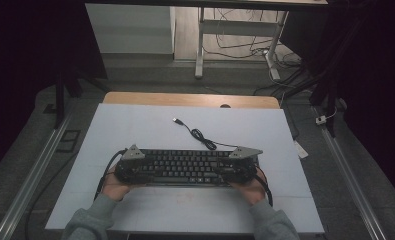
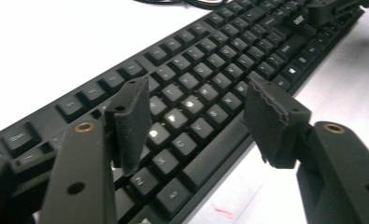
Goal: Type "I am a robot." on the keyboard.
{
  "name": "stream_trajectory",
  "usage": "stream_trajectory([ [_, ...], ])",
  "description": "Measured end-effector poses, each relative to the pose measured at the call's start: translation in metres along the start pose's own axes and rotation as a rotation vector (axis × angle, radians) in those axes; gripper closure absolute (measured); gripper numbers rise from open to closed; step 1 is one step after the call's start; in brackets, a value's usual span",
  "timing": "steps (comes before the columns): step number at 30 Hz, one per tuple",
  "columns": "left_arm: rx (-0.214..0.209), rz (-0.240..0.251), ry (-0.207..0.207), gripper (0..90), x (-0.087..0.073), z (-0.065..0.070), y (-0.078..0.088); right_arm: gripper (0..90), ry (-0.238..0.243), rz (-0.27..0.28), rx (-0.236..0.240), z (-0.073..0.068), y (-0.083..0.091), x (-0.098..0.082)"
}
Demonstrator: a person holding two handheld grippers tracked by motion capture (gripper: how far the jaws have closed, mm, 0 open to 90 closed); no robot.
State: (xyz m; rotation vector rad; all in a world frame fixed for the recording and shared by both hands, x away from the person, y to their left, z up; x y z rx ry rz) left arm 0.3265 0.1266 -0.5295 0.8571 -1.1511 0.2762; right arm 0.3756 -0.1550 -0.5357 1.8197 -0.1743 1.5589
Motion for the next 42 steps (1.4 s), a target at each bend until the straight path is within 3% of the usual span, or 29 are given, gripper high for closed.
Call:
stream_trajectory([
  [12, -0.075, -0.039, -0.042, 62.6, -0.002, 0.021, -0.011, 51.1, -0.001, 0.002, 0.002, 0.0, -0.001, 0.0],
  [22, -0.081, -0.085, -0.057, 88.3, -0.008, 0.029, -0.021, 51.1, 0.001, -0.003, -0.001, 0.0, 0.0, 0.0],
  [32, -0.084, -0.137, -0.074, 88.6, -0.017, 0.032, -0.032, 51.0, 0.001, -0.004, -0.002, 0.0, -0.001, -0.001],
  [42, -0.065, -0.152, -0.065, 88.6, -0.022, 0.029, -0.036, 51.1, 0.002, -0.005, -0.003, 0.0, -0.001, -0.001],
])
Point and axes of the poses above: each handheld gripper's, and its own axes: y roughly backward along the jaws, x roughly out of its top, z roughly to its right, the point moved 6 cm from there along -y, roughly forward along the jaws, and after that the axes turned 12 degrees about z, right-handed, at the moved point
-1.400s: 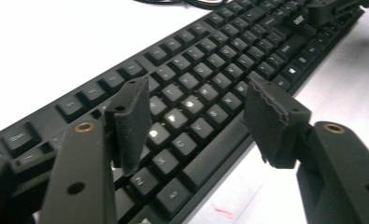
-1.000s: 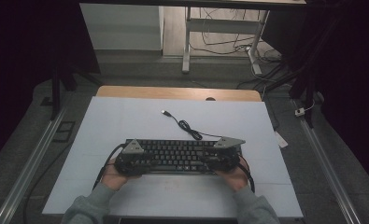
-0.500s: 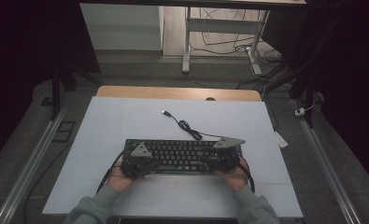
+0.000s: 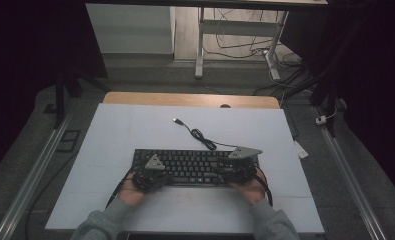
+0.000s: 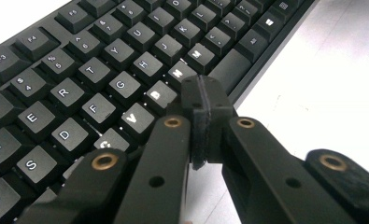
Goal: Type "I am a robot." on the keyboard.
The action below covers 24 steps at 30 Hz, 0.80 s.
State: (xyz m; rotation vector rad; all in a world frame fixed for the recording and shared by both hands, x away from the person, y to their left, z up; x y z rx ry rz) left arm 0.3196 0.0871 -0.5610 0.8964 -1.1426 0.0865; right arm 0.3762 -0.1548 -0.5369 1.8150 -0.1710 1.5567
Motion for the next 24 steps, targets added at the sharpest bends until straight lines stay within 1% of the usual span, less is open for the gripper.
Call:
stream_trajectory([
  [2, 0.002, -0.003, -0.005, 88.6, 0.0, 0.0, -0.001, 51.1, -0.001, 0.002, 0.003, 0.0, 0.0, 0.0],
  [7, 0.011, -0.009, -0.003, 88.6, -0.001, -0.001, -0.002, 51.1, 0.0, 0.001, 0.0, 0.0, 0.0, 0.0],
  [10, 0.009, -0.005, 0.0, 88.6, -0.002, -0.001, -0.003, 51.1, 0.0, 0.0, 0.0, 0.0, 0.0, 0.0],
  [12, 0.011, -0.015, -0.004, 88.6, -0.003, -0.002, -0.005, 51.0, -0.001, 0.002, 0.002, 0.0, 0.0, 0.0],
  [13, 0.006, -0.006, 0.001, 88.6, -0.004, -0.001, -0.006, 51.1, 0.0, 0.002, 0.002, 0.0, 0.0, 0.0],
  [14, 0.004, -0.007, 0.008, 88.6, -0.004, -0.002, -0.005, 51.0, -0.001, 0.004, 0.003, 0.0, 0.0, 0.0],
  [17, 0.018, -0.007, -0.006, 88.6, -0.003, -0.002, -0.003, 51.1, 0.0, 0.005, 0.003, -0.001, 0.0, 0.0],
  [19, 0.015, 0.02, -0.002, 88.6, 0.001, -0.001, 0.0, 51.1, -0.001, 0.005, 0.002, 0.0, 0.0, 0.0],
  [21, 0.014, 0.061, 0.002, 87.8, 0.005, -0.001, 0.005, 51.1, -0.001, 0.003, 0.002, 0.0, 0.0, 0.0],
  [24, 0.027, 0.123, 0.012, 74.8, 0.012, -0.004, 0.013, 51.0, 0.001, 0.002, 0.001, 0.0, 0.0, 0.0],
])
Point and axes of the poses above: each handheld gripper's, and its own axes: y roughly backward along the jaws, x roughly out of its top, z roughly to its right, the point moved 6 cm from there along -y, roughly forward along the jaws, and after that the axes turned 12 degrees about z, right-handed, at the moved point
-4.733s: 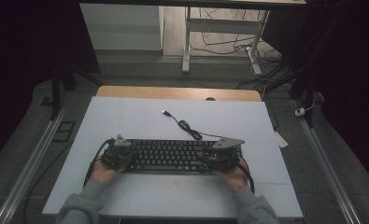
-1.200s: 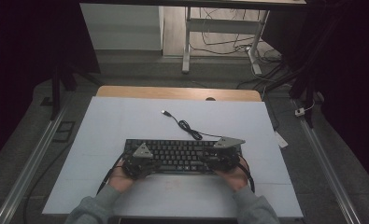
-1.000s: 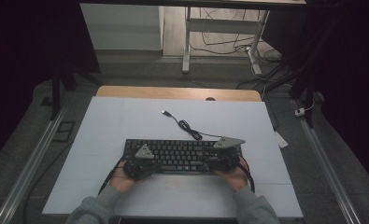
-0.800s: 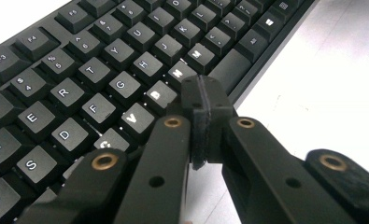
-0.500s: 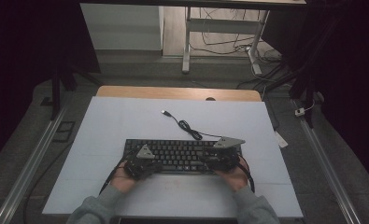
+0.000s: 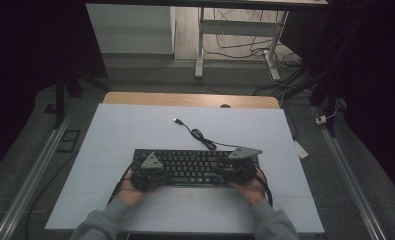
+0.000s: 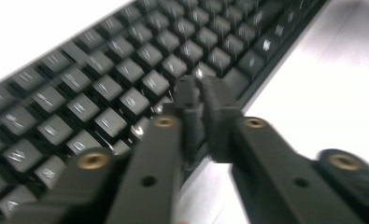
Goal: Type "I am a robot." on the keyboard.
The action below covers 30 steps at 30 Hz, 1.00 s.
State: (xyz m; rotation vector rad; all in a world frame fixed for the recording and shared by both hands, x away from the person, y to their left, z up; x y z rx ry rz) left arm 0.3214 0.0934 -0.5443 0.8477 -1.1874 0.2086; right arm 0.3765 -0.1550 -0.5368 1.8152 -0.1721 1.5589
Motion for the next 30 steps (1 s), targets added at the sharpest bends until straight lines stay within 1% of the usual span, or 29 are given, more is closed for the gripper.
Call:
stream_trajectory([
  [3, 0.026, 0.031, 0.017, 58.2, 0.004, -0.005, 0.006, 51.0, -0.001, 0.0, 0.0, 0.0, 0.0, 0.0],
  [4, 0.029, 0.038, 0.031, 53.6, 0.004, -0.007, 0.008, 51.0, -0.001, 0.001, -0.001, 0.0, 0.0, 0.0],
  [6, 0.018, 0.028, 0.042, 45.5, 0.004, -0.01, 0.012, 51.0, 0.0, 0.003, -0.001, 0.0, 0.001, 0.001],
  [8, 0.03, 0.025, 0.047, 40.4, 0.003, -0.014, 0.015, 51.0, 0.0, 0.004, -0.001, 0.0, 0.001, 0.001],
  [12, 0.04, 0.025, 0.068, 37.2, 0.002, -0.022, 0.019, 51.0, -0.002, 0.004, 0.001, 0.0, 0.001, 0.001],
  [16, 0.053, 0.015, 0.066, 36.6, 0.0, -0.027, 0.022, 51.0, -0.007, 0.008, -0.001, 0.001, 0.001, 0.001],
  [22, 0.066, 0.021, 0.078, 36.2, 0.0, -0.032, 0.025, 51.0, -0.005, 0.005, 0.001, 0.001, 0.001, 0.0],
  [25, 0.087, 0.015, 0.091, 33.9, -0.001, -0.036, 0.026, 51.0, -0.007, 0.008, 0.0, 0.001, 0.001, 0.001],
  [30, 0.113, 0.018, 0.113, 30.5, -0.001, -0.042, 0.028, 50.9, -0.008, 0.008, 0.001, 0.001, 0.001, 0.001],
])
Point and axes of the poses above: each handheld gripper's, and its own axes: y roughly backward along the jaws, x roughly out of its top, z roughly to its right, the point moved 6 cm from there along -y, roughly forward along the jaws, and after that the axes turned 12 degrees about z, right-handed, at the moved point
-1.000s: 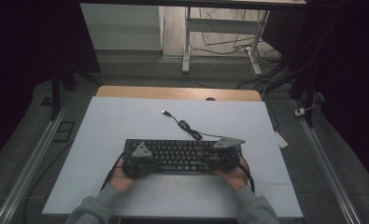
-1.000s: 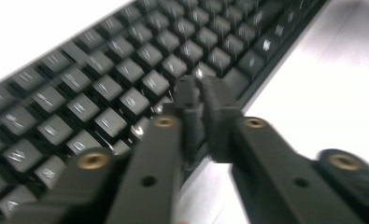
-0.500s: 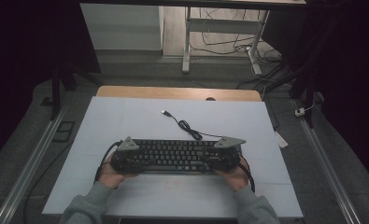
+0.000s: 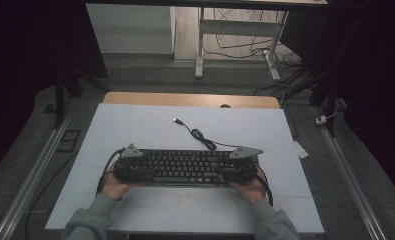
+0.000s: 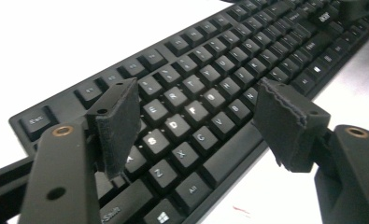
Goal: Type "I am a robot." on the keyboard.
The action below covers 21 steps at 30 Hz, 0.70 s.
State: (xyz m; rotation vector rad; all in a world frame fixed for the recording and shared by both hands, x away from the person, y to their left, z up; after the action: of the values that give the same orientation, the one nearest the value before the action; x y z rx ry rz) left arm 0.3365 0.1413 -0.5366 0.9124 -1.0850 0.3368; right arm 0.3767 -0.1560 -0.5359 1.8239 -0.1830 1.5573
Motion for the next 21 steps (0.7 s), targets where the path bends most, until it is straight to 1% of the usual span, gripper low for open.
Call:
stream_trajectory([
  [6, 0.005, 0.007, 0.002, 30.3, 0.002, -0.004, -0.001, 50.9, 0.001, 0.0, -0.001, 0.0, 0.0, 0.0],
  [10, 0.006, 0.013, -0.012, 33.3, 0.003, -0.005, -0.003, 51.0, 0.001, 0.0, -0.001, 0.0, 0.001, 0.0],
  [15, 0.01, 0.015, -0.022, 43.2, 0.003, -0.007, -0.004, 51.0, 0.003, -0.002, 0.0, 0.0, 0.0, 0.0],
  [19, 0.009, 0.001, -0.019, 53.4, 0.002, -0.007, -0.008, 51.0, 0.004, -0.004, 0.0, 0.0, -0.001, 0.0],
  [21, 0.014, -0.012, -0.025, 58.7, 0.001, -0.007, -0.011, 51.0, 0.005, -0.008, -0.003, 0.0, -0.001, 0.0],
])
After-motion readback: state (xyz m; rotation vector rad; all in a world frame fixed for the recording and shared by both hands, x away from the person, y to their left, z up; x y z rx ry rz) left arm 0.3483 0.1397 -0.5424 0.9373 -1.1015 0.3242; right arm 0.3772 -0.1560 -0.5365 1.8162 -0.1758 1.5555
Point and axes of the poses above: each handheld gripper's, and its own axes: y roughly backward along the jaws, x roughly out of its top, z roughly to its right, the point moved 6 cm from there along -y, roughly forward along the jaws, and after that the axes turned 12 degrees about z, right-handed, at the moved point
